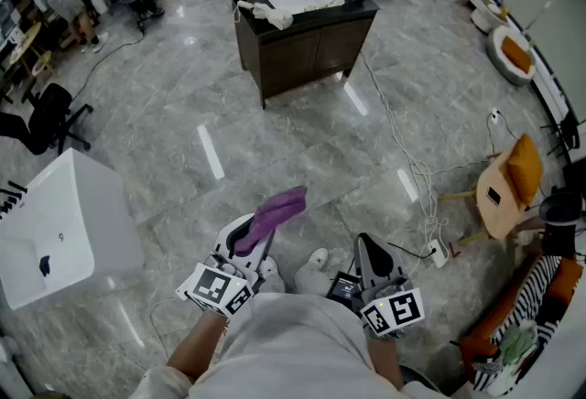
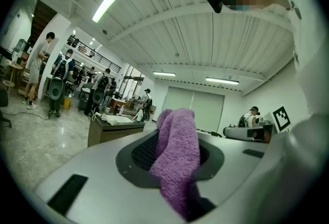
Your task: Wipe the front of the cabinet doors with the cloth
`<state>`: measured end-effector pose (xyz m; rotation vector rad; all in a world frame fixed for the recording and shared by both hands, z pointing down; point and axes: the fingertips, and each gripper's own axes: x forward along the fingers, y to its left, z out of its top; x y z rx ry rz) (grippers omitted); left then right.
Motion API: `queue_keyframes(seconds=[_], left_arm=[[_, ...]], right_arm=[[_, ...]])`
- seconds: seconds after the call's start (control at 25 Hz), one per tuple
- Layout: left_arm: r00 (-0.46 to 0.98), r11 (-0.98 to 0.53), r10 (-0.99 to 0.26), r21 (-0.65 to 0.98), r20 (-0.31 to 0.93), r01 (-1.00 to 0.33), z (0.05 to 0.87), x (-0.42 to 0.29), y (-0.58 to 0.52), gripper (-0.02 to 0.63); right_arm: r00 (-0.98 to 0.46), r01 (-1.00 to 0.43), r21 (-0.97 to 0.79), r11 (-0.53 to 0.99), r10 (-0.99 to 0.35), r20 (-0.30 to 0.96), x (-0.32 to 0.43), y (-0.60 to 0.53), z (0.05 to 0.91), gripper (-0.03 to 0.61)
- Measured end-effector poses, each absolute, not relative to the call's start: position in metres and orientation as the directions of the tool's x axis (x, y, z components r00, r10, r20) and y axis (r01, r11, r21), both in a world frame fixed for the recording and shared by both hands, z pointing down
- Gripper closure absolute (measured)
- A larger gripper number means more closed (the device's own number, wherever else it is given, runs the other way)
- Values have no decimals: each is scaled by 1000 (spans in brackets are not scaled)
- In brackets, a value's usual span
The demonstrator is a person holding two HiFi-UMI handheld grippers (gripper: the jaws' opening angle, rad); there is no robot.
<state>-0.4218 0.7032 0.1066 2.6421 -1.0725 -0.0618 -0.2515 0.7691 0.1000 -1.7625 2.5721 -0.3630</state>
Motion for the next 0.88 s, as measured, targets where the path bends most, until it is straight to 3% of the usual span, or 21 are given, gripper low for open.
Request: queue_keyframes(seconds=[0.52, 0.88], left_arm=[[662, -619, -745, 285, 80, -732, 106, -442, 725, 520], [692, -648, -715, 278, 101, -709, 108, -373, 742, 520]], right_arm=[[-327, -932, -203, 300, -939, 112, -240, 794, 97, 552], [-293, -938, -231, 257, -947, 135, -176, 814, 111, 552]])
